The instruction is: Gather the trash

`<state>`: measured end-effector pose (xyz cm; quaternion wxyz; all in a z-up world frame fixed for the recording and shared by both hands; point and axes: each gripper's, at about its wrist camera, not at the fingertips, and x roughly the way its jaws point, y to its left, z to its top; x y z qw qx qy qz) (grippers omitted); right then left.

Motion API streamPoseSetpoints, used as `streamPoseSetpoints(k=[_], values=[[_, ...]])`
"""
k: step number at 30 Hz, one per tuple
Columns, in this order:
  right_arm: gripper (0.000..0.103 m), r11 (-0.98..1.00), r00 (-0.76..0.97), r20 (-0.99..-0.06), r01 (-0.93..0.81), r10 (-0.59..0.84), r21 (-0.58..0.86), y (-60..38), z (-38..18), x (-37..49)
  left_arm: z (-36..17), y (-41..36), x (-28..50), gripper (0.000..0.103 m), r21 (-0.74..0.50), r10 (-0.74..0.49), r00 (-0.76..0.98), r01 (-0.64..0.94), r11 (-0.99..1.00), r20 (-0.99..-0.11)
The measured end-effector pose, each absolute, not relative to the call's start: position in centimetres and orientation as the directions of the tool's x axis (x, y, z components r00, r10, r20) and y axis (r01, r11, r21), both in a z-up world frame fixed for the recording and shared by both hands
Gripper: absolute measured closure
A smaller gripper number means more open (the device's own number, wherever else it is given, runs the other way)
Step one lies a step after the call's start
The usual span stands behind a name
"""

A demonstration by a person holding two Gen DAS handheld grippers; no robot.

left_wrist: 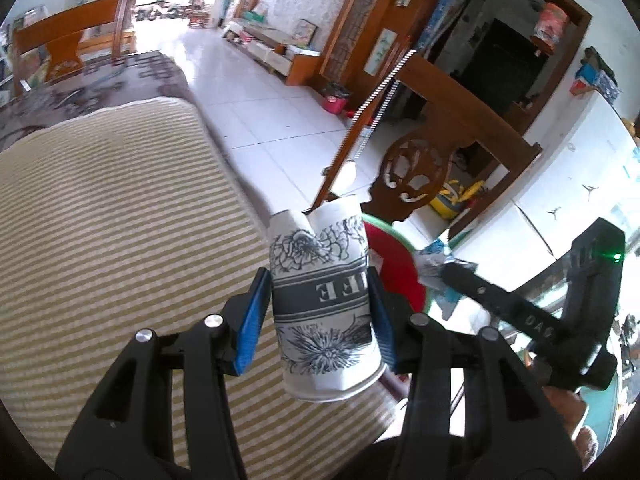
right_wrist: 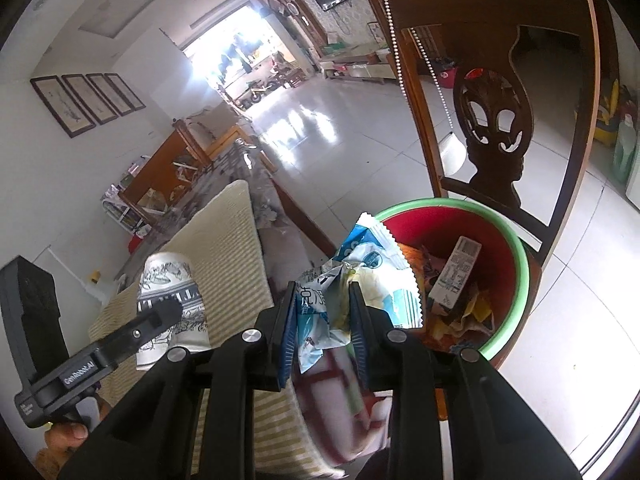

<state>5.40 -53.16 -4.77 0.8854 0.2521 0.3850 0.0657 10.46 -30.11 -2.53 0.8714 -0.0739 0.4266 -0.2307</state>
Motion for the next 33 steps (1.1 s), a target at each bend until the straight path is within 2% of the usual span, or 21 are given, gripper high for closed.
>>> streamPoseSetpoints(k=[5,9,10,11,12,13,15,19,23,27,28,29,33], values=[[0.078,0.867,0.710,-0.650,0.113,0.272,0.486,-54.5,-5.1,6.3,-2.3,-32.6,12.3,0.058,-0.387,-0.540,0.482,0.384,0.838,-0.690],[0.077,0.860,0.713,-0.655,0.146,0.250,0.488,-55.8,-6.0,7.1,-2.1,-34.9,12.7,0.056,-0.365,-0.557,0.458,0.443,0.819,-0.693],[0.071,0.861,0.714,-0.656,0.152,0.244,0.486,-56.0,-6.2,7.2,-2.1,-35.3,12.7,0.053,-0.357,-0.556,0.454,0.453,0.817,-0.697],[0.058,0.861,0.716,-0.660,0.169,0.228,0.480,-56.2,-6.6,7.4,-2.1,-35.6,12.8,0.043,-0.349,-0.552,0.453,0.457,0.818,-0.700],[0.050,0.859,0.714,-0.662,0.174,0.228,0.482,-56.4,-6.8,7.7,-2.0,-35.7,12.7,0.030,-0.338,-0.544,0.464,0.456,0.823,-0.699],[0.042,0.855,0.710,-0.665,0.180,0.229,0.486,-56.6,-7.1,7.9,-1.8,-35.6,12.5,0.026,-0.330,-0.538,0.484,0.451,0.829,-0.690],[0.041,0.854,0.697,-0.681,0.196,0.224,0.482,-57.0,-7.6,8.2,-1.5,-35.3,12.1,0.016,-0.314,-0.525,0.511,0.444,0.839,-0.680],[0.040,0.865,0.687,-0.693,0.193,0.218,0.463,-56.8,-7.7,8.2,-0.6,-34.0,11.0,0.011,-0.273,-0.499,0.556,0.441,0.855,-0.664],[0.040,0.876,0.689,-0.692,0.176,0.216,0.449,-55.9,-6.7,7.9,0.7,-31.5,10.0,0.006,-0.294,-0.493,0.599,0.403,0.867,-0.631],[0.039,0.882,0.713,-0.663,0.139,0.226,0.450,-54.2,-4.4,7.3,2.0,-28.7,8.9,0.006,-0.319,-0.483,0.627,0.363,0.875,-0.611],[0.036,0.884,0.720,-0.655,0.128,0.229,0.450,-53.7,-3.7,7.1,2.4,-27.9,8.4,0.005,-0.317,-0.475,0.637,0.353,0.880,-0.607],[0.032,0.886,0.733,-0.640,0.112,0.232,0.449,-53.0,-2.7,6.8,2.7,-27.1,7.8,0.005,-0.306,-0.458,0.652,0.341,0.889,-0.605],[0.030,0.887,0.772,-0.580,0.047,0.259,0.459,-50.0,0.4,6.2,3.6,-23.4,5.5,0.005,-0.259,-0.380,0.723,0.279,0.924,-0.576]])
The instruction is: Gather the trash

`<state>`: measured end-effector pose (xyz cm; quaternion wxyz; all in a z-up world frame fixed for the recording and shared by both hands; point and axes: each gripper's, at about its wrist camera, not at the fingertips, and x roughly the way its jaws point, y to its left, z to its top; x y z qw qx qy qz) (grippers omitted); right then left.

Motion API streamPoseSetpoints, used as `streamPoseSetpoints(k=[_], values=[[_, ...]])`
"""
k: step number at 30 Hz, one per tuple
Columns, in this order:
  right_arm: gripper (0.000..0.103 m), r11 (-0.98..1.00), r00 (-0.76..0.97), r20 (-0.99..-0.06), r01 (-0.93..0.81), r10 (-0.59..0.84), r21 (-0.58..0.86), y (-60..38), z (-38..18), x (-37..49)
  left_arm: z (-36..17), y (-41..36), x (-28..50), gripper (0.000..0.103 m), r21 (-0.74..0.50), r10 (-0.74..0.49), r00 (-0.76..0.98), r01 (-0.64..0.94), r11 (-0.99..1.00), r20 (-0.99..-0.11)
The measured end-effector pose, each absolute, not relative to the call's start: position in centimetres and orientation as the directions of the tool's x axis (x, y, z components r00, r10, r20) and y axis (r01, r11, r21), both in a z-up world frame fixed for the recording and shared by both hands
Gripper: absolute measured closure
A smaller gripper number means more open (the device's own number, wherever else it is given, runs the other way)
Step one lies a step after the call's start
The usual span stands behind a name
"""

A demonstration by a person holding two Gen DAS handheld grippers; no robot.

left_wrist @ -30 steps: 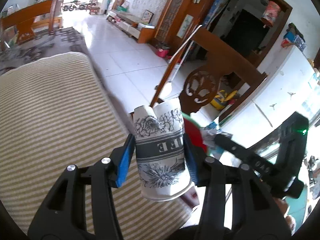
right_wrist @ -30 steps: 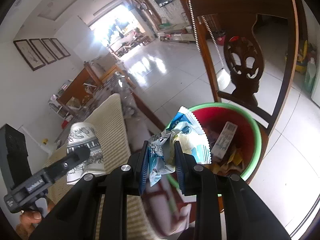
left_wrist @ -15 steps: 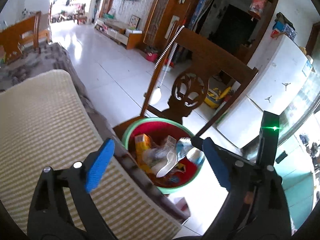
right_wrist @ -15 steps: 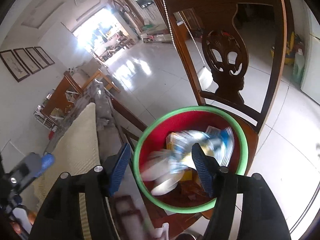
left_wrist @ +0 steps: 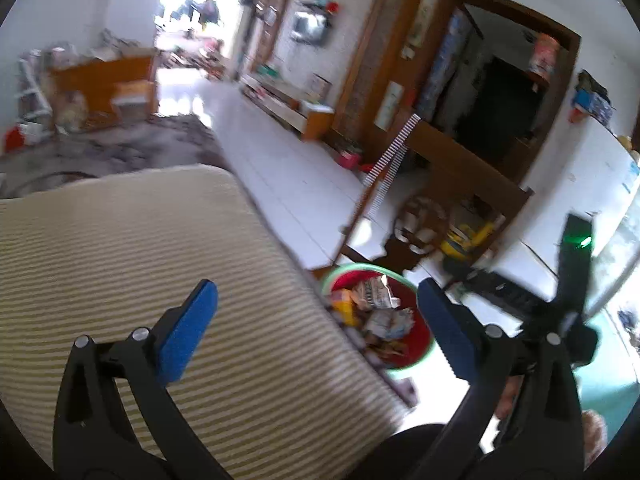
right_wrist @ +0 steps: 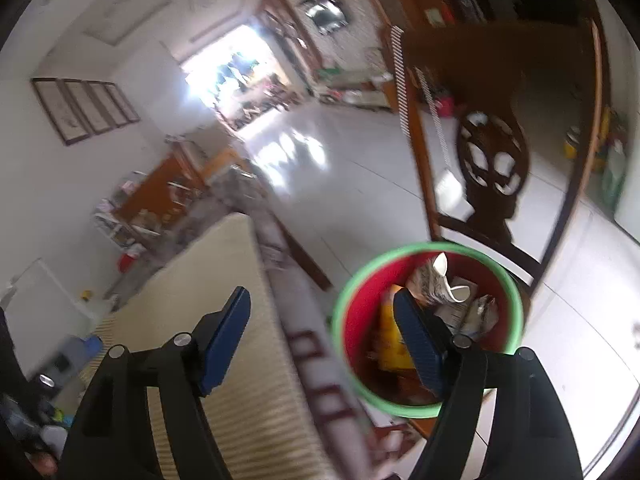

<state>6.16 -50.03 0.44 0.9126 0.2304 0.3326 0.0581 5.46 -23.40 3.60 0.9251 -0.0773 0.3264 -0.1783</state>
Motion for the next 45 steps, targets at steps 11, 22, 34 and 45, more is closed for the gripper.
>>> streamPoseSetpoints(k=[11,22,34,45], values=[[0.007,0.910,0.856,-0.404,-0.165,0.323,0.379,-36.3,3.4,4.4,4.8,-10.7,-0.5,0.005,-0.253,-0.160,0.839,0.028,0.967,-0.520],[0.007,0.970,0.897,-0.369,-0.218,0.243,0.109,-30.3,1.0,3.4,5.5,-7.8,-3.3,0.005,-0.222,-0.057,0.921,-0.033,0.974,-0.385],[0.007,0.972,0.906,-0.361,-0.172,0.219,0.159,-31.4,0.4,3.3,4.7,-7.3,-3.6,0.005,-0.221,-0.028,0.920,-0.064,0.973,-0.390],[0.007,0.974,0.902,-0.372,-0.181,0.220,0.138,-30.9,0.0,3.1,4.6,-7.2,-3.7,0.005,-0.214,-0.001,0.916,-0.093,0.972,-0.402]])
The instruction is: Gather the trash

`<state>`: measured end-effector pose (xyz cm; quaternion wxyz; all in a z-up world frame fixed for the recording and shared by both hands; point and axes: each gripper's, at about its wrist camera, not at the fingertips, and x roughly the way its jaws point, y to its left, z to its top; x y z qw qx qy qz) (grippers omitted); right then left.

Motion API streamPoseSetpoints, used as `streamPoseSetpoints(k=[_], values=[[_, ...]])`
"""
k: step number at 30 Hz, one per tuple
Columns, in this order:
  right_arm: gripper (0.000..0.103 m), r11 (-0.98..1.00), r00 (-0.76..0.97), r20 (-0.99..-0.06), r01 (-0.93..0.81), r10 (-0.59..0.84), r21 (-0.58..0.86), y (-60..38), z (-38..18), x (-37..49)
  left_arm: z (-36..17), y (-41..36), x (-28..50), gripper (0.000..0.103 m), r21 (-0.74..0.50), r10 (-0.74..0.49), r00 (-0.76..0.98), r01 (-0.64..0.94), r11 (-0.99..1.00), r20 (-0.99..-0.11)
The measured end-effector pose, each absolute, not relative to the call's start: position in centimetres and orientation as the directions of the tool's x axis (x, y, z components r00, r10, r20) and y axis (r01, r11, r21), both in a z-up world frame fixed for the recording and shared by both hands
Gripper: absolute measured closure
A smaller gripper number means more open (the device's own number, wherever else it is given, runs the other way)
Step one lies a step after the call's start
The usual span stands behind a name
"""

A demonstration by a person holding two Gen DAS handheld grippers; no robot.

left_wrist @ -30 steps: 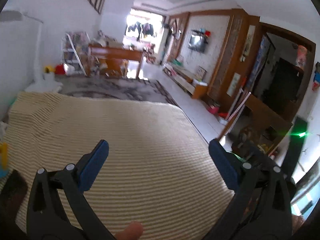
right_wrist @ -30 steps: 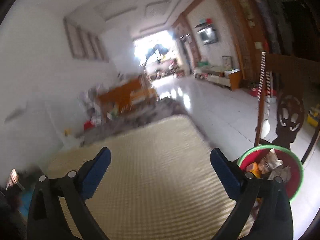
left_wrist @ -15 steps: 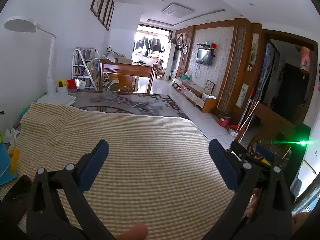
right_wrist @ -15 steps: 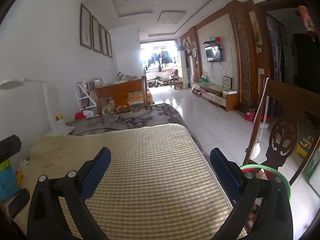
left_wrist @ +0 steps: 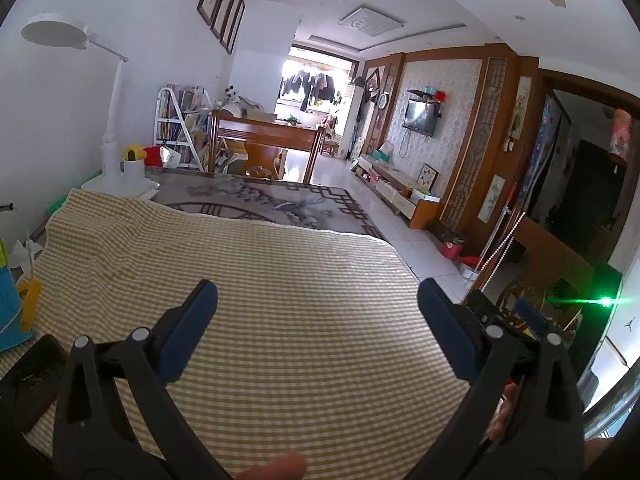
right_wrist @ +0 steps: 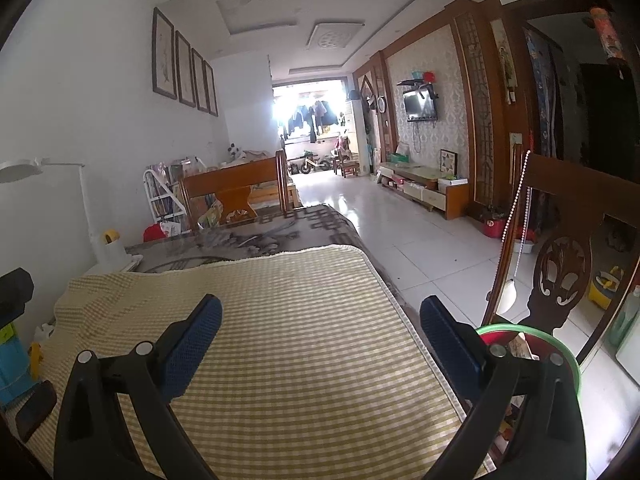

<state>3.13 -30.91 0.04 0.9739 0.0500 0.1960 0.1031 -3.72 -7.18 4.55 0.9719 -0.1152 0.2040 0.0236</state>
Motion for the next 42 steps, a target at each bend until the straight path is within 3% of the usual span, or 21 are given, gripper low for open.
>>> streamPoseSetpoints(k=[15,42], values=[[0.007,0.973,0.895,-0.384,-0.188,0.226,0.134,-30.7,-0.4,3.2,3.8,-7.1,-3.0,0.005,-0.219,-0.006,0.889,-0.105,0.970,-0.457],[0.007,0.973,0.888,-0.399,-0.189,0.227,0.133,-31.2,-1.2,3.3,3.5,-6.9,-2.9,0.005,-0.220,-0.013,0.883,-0.103,0.970,-0.470]])
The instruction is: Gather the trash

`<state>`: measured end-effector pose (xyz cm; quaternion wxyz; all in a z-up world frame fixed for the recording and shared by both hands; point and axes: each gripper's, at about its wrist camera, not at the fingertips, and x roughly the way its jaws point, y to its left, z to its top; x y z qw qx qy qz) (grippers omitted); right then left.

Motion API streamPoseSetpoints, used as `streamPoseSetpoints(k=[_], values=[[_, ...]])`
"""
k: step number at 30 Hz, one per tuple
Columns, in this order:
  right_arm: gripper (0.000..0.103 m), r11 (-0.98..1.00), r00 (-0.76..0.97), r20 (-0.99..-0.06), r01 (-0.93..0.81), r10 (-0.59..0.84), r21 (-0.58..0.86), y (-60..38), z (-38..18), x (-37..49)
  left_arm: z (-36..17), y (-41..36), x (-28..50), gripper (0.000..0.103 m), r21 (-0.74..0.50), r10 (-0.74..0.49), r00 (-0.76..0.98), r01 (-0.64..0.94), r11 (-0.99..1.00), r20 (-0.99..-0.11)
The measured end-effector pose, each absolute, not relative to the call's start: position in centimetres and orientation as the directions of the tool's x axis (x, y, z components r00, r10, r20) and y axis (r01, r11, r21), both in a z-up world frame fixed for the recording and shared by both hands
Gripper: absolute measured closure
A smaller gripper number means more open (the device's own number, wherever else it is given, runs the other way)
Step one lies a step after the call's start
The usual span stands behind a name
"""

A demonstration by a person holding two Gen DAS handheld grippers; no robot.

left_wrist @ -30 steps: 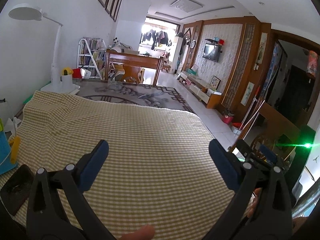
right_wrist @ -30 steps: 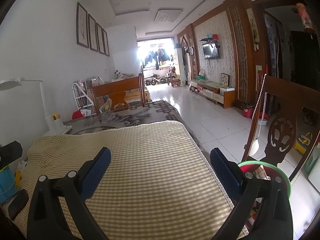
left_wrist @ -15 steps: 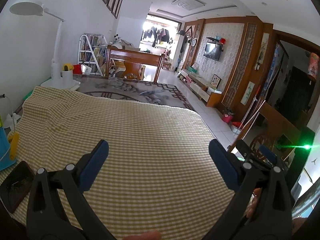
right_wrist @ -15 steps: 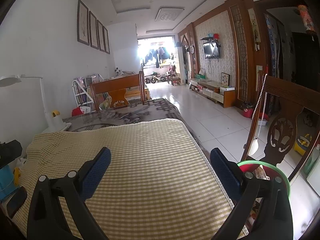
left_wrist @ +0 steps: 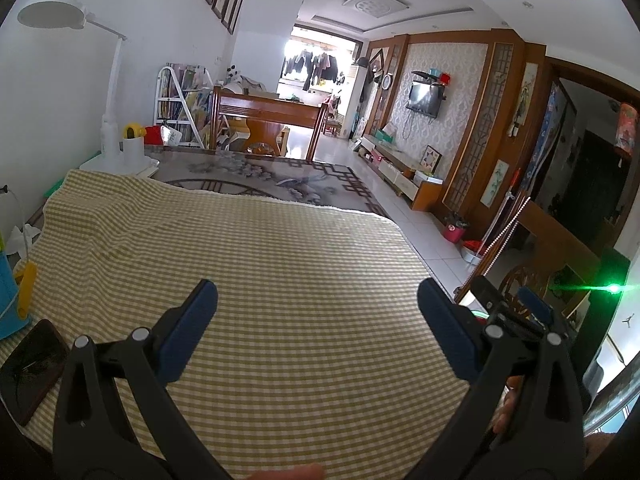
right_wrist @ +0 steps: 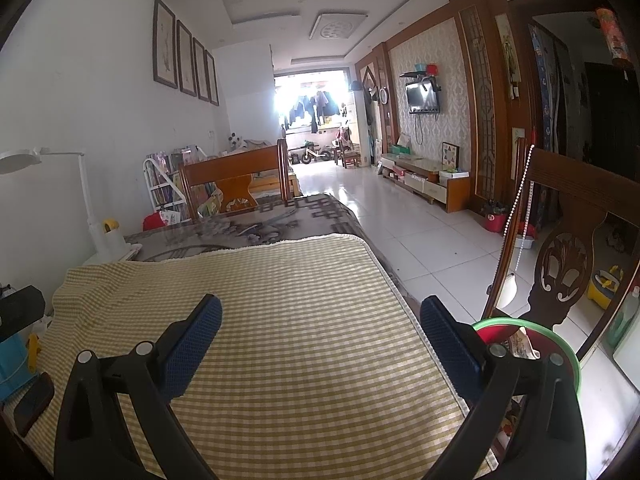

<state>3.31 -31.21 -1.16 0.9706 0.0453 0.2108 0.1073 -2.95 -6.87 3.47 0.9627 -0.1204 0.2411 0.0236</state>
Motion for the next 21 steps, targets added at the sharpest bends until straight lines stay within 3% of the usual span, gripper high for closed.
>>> streamPoseSetpoints(k=[12,21], values=[[0.007,0.971,0.873,-0.426,-0.198,0.238,0.137,-31.6,-1.8,3.5,2.5,-6.8,-3.3,0.005,-0.251,-0.039,0.875,-0.096,0.963,-0.483],[0.007,0.972,0.726,-0.647,-0.194,0.233,0.132,-27.2,-6.3,12.0,0.8,-5.5,-2.7,0.005,-0.245,0.037,0.831,-0.206,0.947,-0.554]])
